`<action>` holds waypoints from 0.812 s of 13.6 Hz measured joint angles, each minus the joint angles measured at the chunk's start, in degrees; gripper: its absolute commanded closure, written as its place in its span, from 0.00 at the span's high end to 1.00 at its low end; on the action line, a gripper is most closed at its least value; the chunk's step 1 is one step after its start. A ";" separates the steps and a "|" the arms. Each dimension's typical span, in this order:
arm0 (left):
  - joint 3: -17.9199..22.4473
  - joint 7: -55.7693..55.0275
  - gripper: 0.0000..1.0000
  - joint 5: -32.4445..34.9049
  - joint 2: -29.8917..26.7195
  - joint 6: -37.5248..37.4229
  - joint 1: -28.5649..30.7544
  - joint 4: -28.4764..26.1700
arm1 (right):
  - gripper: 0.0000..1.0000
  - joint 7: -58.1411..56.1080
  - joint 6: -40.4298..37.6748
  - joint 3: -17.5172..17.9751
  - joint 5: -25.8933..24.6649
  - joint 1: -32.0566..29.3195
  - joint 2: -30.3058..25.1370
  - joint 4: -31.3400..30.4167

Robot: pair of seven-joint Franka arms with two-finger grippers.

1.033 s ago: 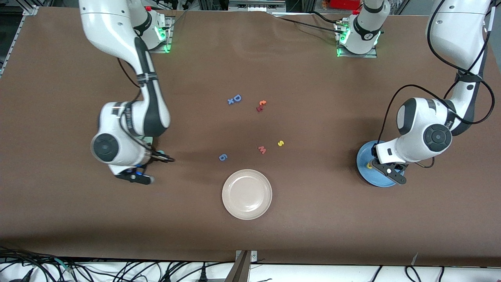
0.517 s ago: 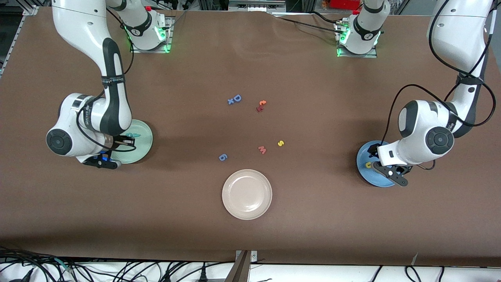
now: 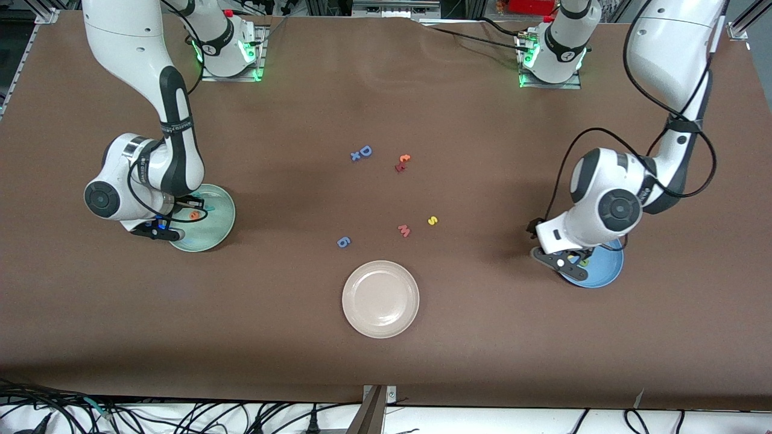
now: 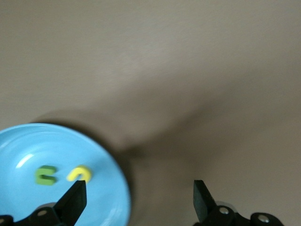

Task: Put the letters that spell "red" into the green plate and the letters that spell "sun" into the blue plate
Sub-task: 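Drop the teal d onto the green plate with the right gripper, then move the left gripper to the yellow s while the right gripper withdraws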

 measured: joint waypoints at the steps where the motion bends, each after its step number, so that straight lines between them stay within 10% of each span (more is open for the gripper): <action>1: -0.34 -2.12 1.00 -0.27 0.04 -0.01 -1.12 0.00 | 0.99 -0.04 0.25 -0.02 0.03 0.03 -0.01 -0.07; 11: -2.75 -38.78 1.00 -2.94 2.96 0.03 -13.04 2.89 | 0.99 -0.48 -13.48 -8.09 0.02 0.66 -10.56 10.61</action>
